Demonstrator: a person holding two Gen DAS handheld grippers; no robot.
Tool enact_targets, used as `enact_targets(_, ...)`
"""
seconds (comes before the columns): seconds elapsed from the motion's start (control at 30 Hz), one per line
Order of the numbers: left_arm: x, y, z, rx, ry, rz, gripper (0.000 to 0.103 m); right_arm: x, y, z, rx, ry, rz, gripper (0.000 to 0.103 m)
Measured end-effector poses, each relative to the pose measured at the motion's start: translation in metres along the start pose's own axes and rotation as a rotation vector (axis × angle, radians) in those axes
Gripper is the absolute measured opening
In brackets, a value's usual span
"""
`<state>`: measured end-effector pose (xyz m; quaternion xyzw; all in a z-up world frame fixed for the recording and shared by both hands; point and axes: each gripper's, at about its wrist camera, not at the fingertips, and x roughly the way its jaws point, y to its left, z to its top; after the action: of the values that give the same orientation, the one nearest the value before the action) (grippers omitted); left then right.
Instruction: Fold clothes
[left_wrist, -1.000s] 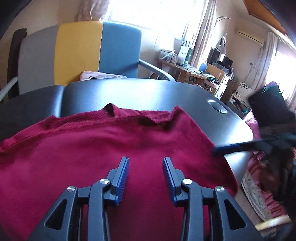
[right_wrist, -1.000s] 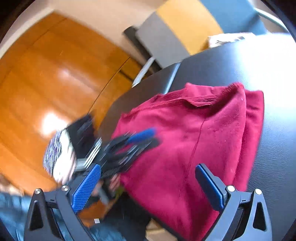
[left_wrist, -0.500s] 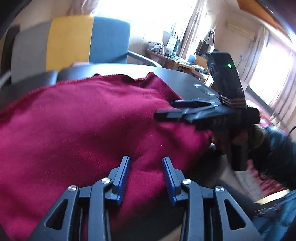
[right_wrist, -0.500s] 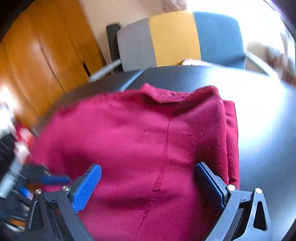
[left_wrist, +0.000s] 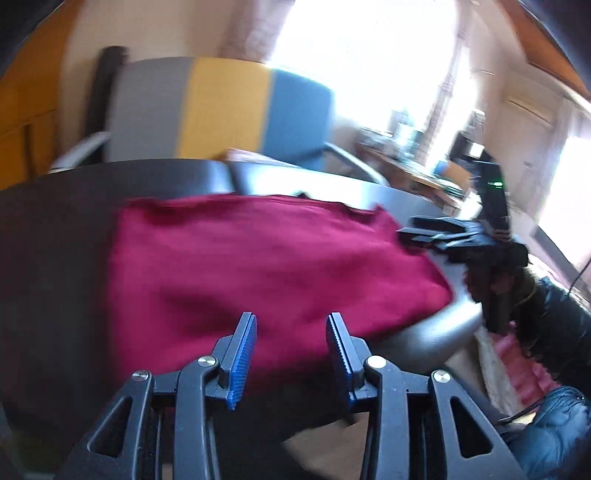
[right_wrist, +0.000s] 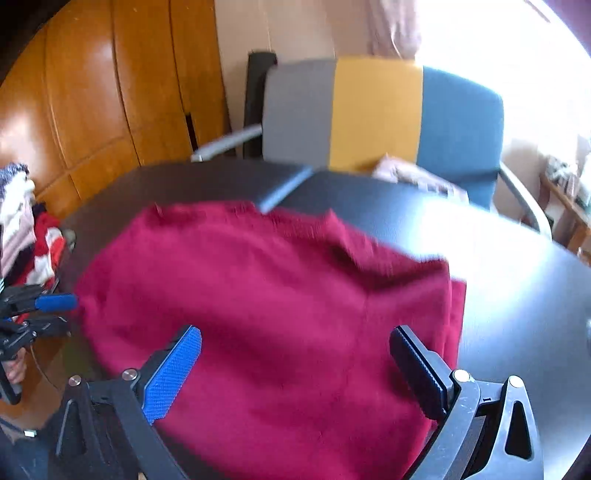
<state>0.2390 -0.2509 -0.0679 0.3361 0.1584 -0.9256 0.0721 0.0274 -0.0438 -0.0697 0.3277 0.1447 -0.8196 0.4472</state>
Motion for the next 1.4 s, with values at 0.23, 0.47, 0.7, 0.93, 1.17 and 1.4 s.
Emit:
enact_targets(0.23, -0.016, 0.063, -0.016, -0.119, 0.044, 0.139, 0.043, 0.076, -0.003, 0.021, -0.010, 0.066, -0.104, 0.103)
enact_targets(0.47, 0.019, 0.074, -0.019, -0.157, 0.093, 0.051, 0.044, 0.105, -0.027, 0.013, 0.112, 0.096, -0.033, 0.103)
enact_targets(0.7, 0.019, 0.078, -0.015, -0.204, 0.092, -0.020, 0.007, 0.104, -0.029, 0.013, 0.100, 0.095, -0.045, 0.103)
enact_targets(0.93, 0.009, 0.083, -0.028, -0.130, 0.166, 0.032, 0.006, 0.106, -0.021, 0.009, 0.092, 0.093, -0.045, 0.103)
enact_targets(1.17, 0.013, 0.085, -0.029, -0.171, 0.169, 0.018, 0.010, 0.108, -0.021, 0.010, 0.082, 0.091, -0.042, 0.103)
enact_targets(1.4, 0.011, 0.097, -0.011, -0.277, 0.109, -0.046, 0.018, 0.109, -0.022, 0.010, 0.078, 0.088, -0.044, 0.103)
